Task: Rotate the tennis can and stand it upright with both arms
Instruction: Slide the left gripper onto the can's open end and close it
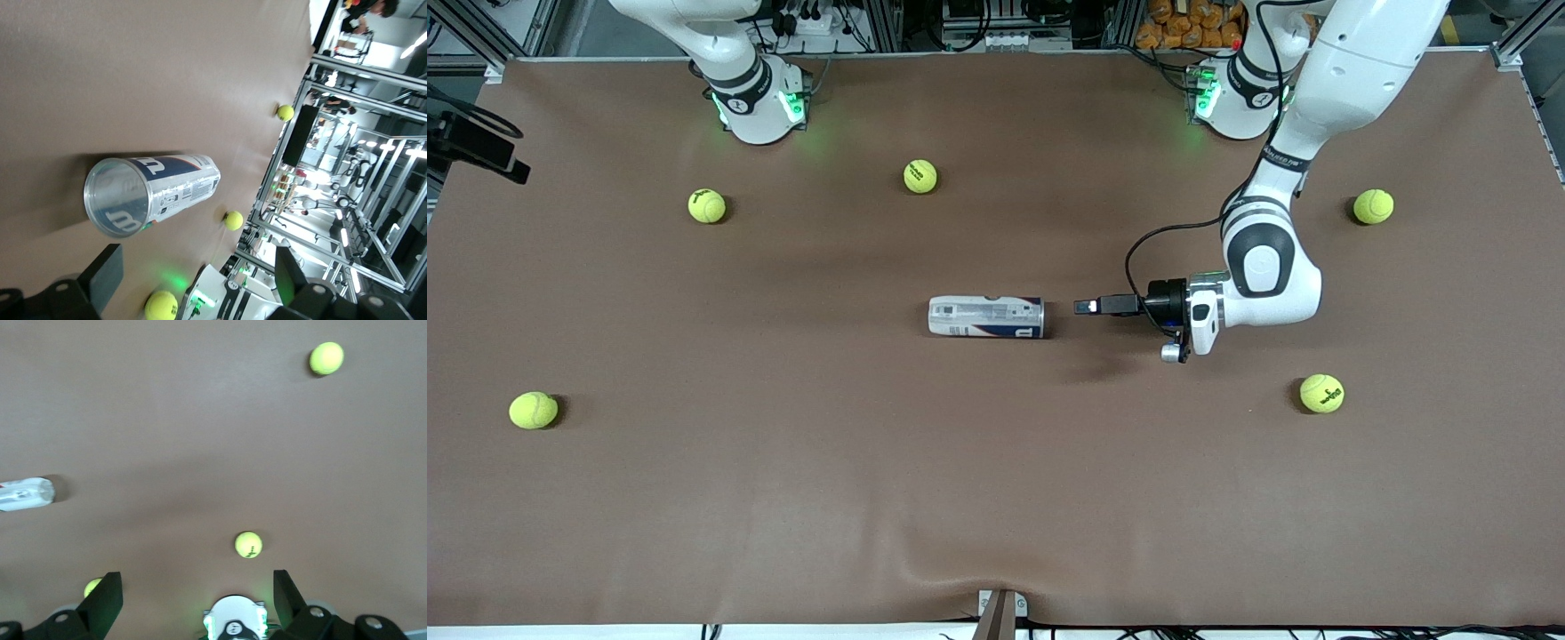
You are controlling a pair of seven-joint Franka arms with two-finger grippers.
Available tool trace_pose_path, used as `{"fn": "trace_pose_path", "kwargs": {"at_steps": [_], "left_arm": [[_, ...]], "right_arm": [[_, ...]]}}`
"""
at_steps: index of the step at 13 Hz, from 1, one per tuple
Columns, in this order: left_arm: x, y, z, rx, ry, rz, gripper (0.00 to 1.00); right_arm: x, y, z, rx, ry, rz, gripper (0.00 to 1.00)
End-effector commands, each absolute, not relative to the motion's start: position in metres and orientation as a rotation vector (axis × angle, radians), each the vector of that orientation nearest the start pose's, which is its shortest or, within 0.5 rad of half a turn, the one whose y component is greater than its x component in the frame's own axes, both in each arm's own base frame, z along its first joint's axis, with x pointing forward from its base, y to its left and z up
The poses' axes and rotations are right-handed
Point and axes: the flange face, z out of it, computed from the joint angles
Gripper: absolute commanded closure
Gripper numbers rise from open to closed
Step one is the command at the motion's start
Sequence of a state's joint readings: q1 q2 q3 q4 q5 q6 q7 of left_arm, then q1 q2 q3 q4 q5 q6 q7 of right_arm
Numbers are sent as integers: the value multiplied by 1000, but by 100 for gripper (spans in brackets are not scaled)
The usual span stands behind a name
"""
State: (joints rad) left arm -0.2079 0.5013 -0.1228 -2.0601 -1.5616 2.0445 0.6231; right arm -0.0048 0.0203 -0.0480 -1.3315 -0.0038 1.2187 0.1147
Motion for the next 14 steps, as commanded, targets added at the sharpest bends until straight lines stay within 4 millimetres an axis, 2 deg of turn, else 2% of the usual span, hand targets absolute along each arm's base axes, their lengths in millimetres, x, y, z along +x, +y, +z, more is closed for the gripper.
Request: {"fn": "trace_pose_path", "kwargs": {"at_steps": [1, 3, 6, 8, 9, 12, 13, 14], "left_arm": [[527, -246, 177, 1852, 261, -187, 0], [526, -255, 171, 1805, 298, -166, 0], [527, -260, 142, 1799, 240, -133, 0], [523, -268, 137, 1784, 251, -143, 0], [523, -269, 135, 1783, 250, -145, 0], [513, -284, 123, 1752, 247, -132, 0], [510, -285, 114, 1749, 242, -124, 0], [511, -291, 114, 1738, 240, -117, 0]], "right_arm": [[511, -36, 698, -3171, 196, 203, 0], [513, -33, 698, -3170, 187, 198, 0], [515, -25, 700, -3171, 158, 170, 0], [524, -31, 704, -3161, 97, 57, 0], [524, -31, 705, -3162, 53, 48, 0], [523, -32, 701, -3142, 61, 70, 0], [522, -44, 700, -3103, 89, 66, 0], [523, -47, 695, -3097, 95, 77, 0]]}}
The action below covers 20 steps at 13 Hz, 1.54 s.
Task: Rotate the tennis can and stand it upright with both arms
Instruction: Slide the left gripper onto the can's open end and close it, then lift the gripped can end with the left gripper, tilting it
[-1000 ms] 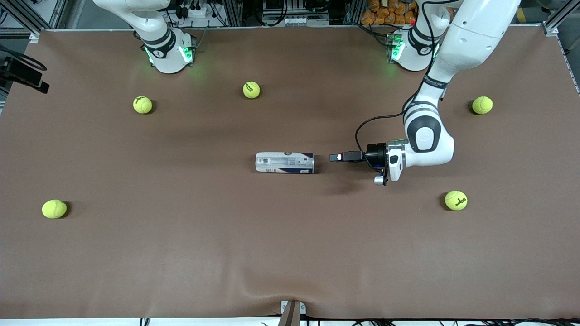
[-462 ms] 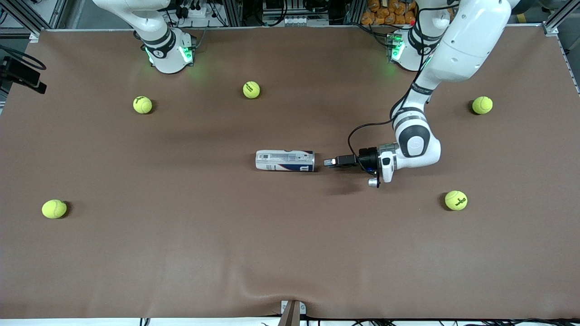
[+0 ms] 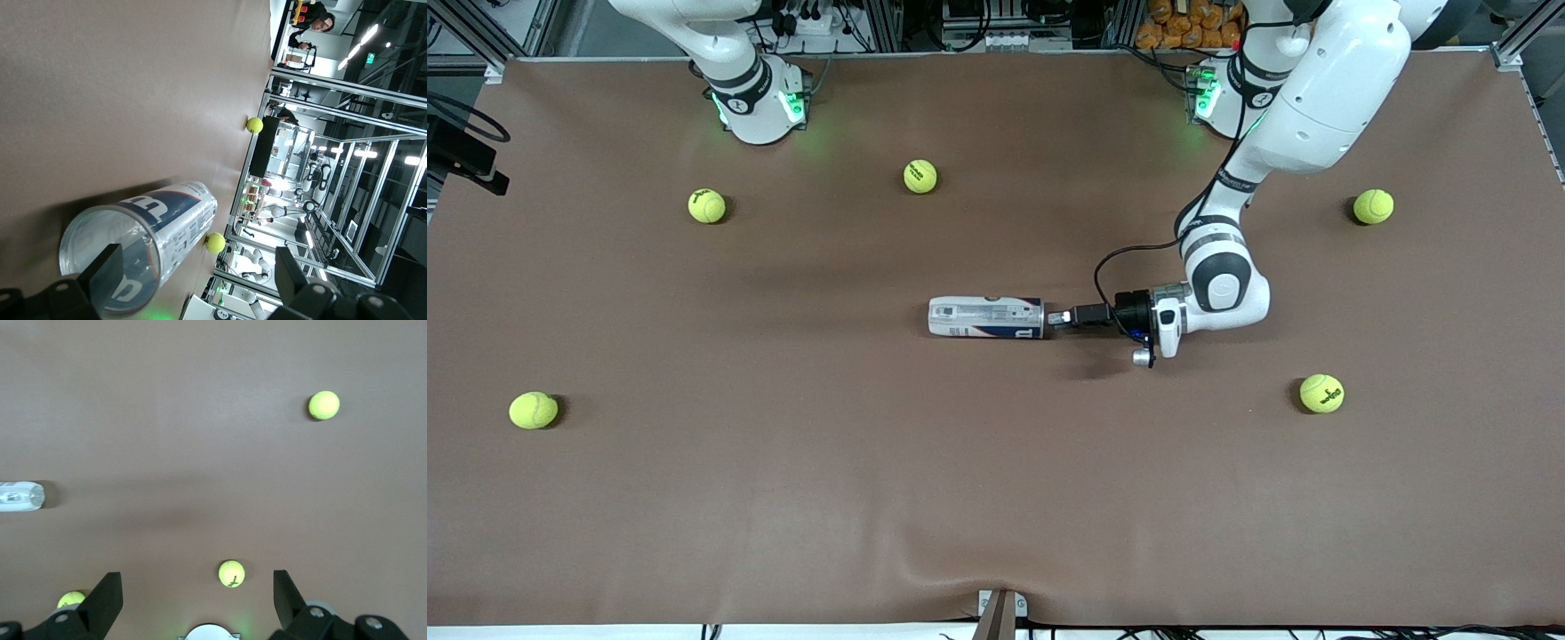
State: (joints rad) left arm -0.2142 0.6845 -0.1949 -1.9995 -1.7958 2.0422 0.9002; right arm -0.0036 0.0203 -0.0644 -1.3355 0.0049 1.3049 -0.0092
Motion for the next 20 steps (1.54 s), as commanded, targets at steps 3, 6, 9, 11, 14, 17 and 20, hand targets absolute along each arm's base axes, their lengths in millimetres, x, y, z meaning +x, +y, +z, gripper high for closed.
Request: {"fn": "trace_pose_path", "kwargs": {"at_steps": [3, 6, 9, 11, 14, 17, 20], "left_arm": [[512, -303, 109, 1719, 246, -125, 1], [510, -311, 111, 1707, 249, -127, 12], [505, -318, 107, 1699, 260, -138, 25], [503, -323, 107, 1691, 259, -141, 38], [503, -325, 110, 1681, 266, -140, 56], [512, -329, 121, 1668, 253, -122, 66], [523, -330, 132, 1657, 243, -102, 80]], "right_arm": [[523, -45, 692, -3098, 82, 91, 0], [523, -42, 692, -3097, 72, 91, 0], [524, -39, 692, -3093, 63, 91, 0], [524, -35, 692, -3093, 53, 93, 0], [523, -38, 689, -3090, 65, 129, 0], [524, -43, 688, -3092, 75, 129, 0], [525, -40, 689, -3091, 81, 117, 0]]}}
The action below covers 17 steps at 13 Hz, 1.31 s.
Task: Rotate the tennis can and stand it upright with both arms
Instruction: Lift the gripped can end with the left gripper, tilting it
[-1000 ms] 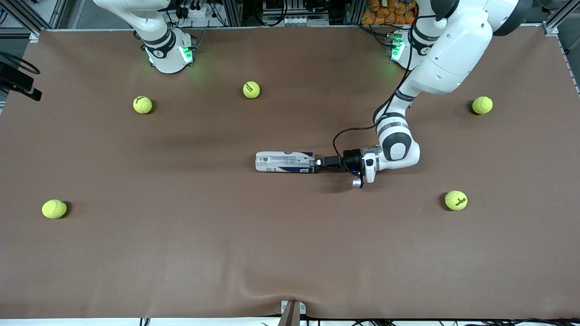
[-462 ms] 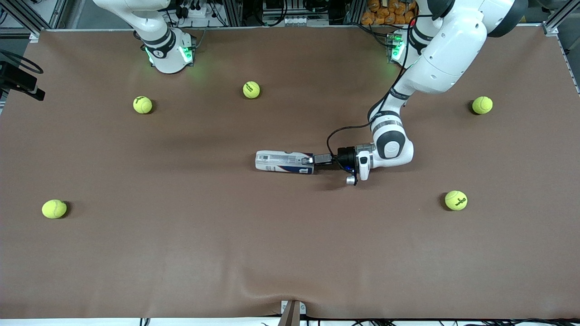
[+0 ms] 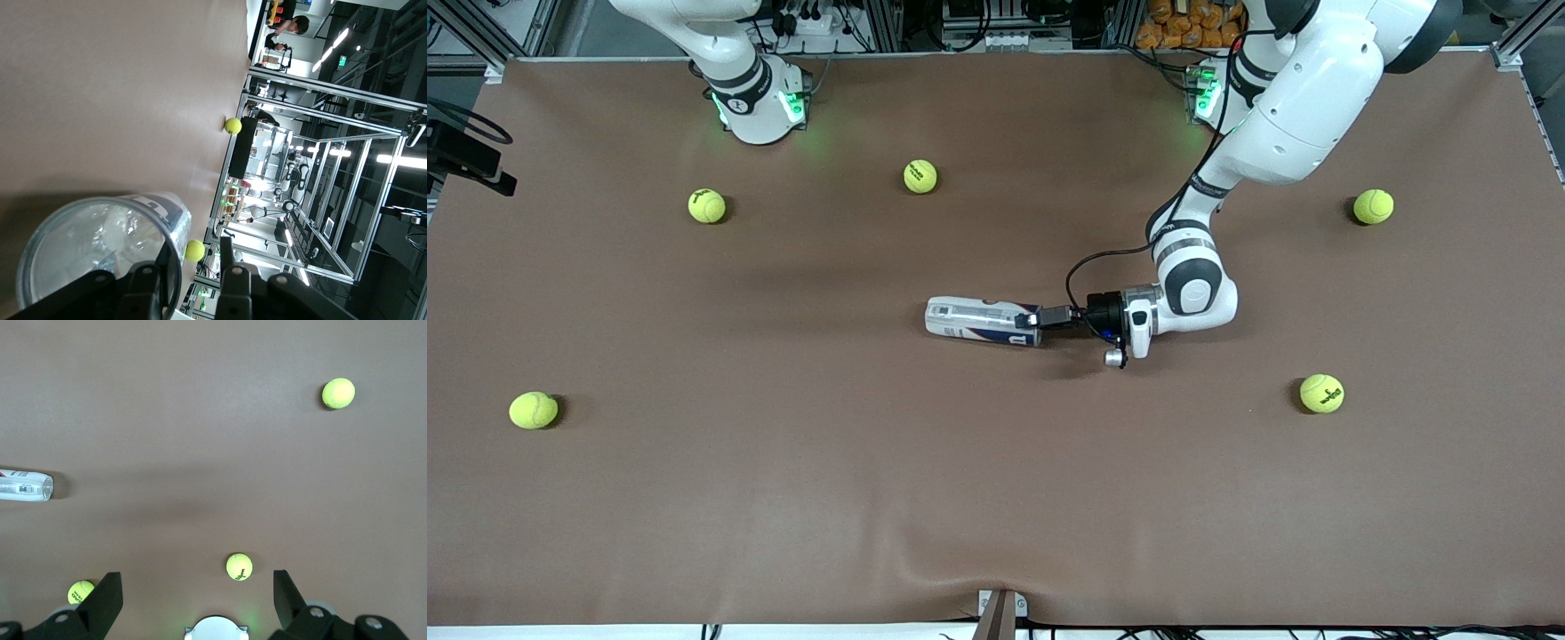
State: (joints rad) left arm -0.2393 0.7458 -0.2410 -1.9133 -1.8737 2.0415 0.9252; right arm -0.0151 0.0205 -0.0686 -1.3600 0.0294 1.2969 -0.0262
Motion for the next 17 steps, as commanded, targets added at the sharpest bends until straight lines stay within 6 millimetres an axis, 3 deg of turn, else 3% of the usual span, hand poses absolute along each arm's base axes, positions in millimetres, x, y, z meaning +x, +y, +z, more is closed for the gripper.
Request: {"fn": "trace_pose_path", "kwargs": {"at_steps": [1, 2, 8, 13, 14, 17], "left_arm": [[525, -332, 135, 1654, 237, -95, 92], [528, -332, 137, 1651, 230, -88, 100], [542, -327, 149, 1641, 224, -59, 100], [587, -270, 227, 1611, 261, -59, 100], [590, -266, 240, 1613, 242, -79, 100], [604, -249, 261, 1648, 224, -99, 100]], "right_arm": [[525, -40, 689, -3092, 91, 115, 0], [525, -40, 689, -3091, 91, 117, 0], [524, -39, 690, -3100, 89, 123, 0], [524, -40, 691, -3106, 193, 119, 0], [524, -40, 691, -3104, 192, 119, 0], [524, -41, 691, -3100, 178, 116, 0]]}}
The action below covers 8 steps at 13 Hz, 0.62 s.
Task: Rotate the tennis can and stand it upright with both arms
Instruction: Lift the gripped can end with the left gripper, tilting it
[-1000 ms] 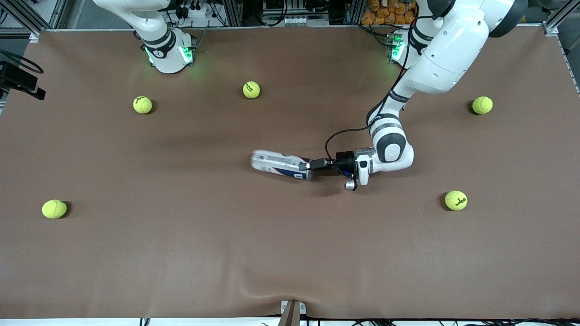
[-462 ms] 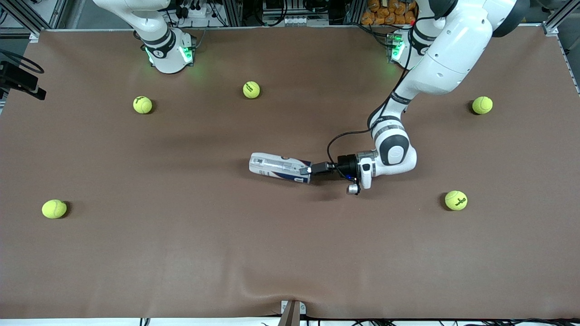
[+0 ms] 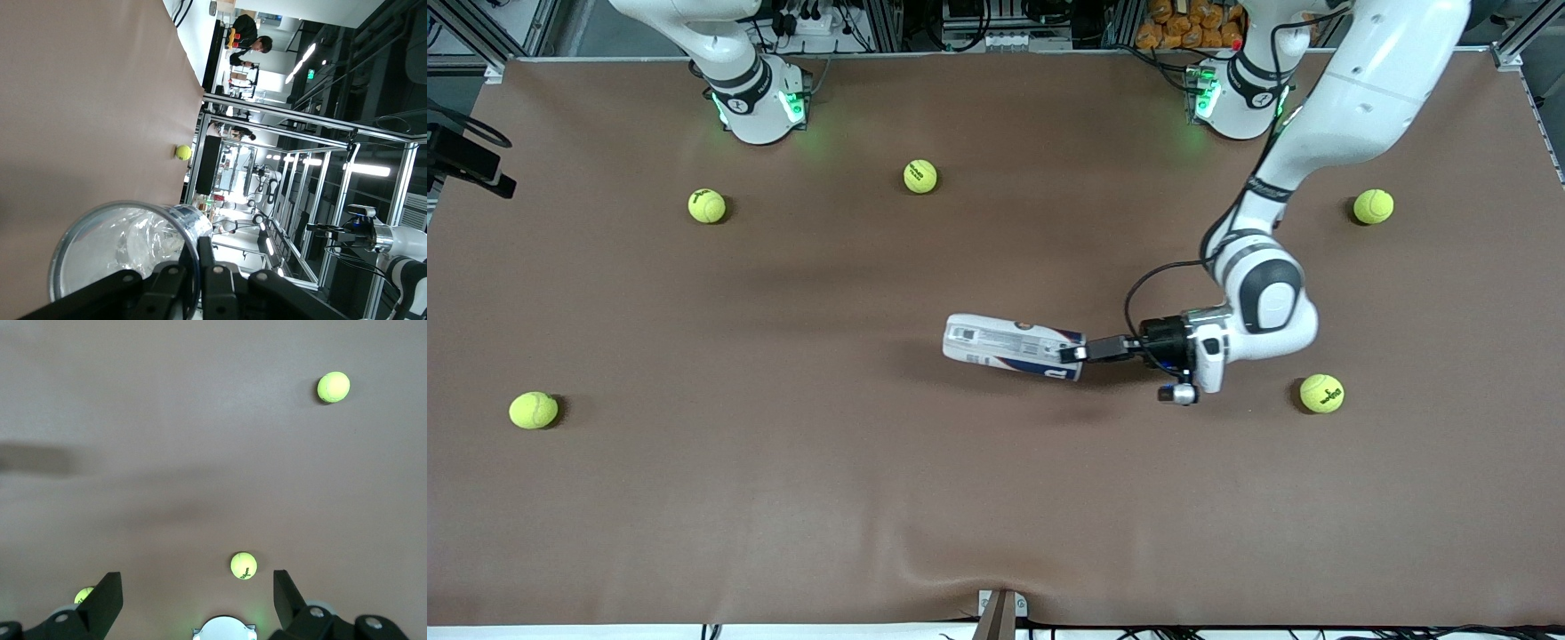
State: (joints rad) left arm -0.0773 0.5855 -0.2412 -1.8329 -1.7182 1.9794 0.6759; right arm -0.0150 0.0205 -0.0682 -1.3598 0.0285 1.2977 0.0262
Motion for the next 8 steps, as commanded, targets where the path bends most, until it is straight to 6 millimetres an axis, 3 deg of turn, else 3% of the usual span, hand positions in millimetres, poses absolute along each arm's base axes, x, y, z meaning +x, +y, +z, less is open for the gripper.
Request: {"fn": "trace_pose_path", "kwargs": {"at_steps": [1, 4, 8], "left_arm": [[608, -250, 267, 1651, 215, -97, 100], [620, -258, 292, 1683, 208, -140, 100], [631, -251, 330, 1802, 215, -231, 100]], "right_arm": [[524, -41, 691, -3103, 180, 116, 0], [525, -38, 691, -3103, 170, 116, 0], [525, -38, 691, -3102, 169, 116, 0]]}}
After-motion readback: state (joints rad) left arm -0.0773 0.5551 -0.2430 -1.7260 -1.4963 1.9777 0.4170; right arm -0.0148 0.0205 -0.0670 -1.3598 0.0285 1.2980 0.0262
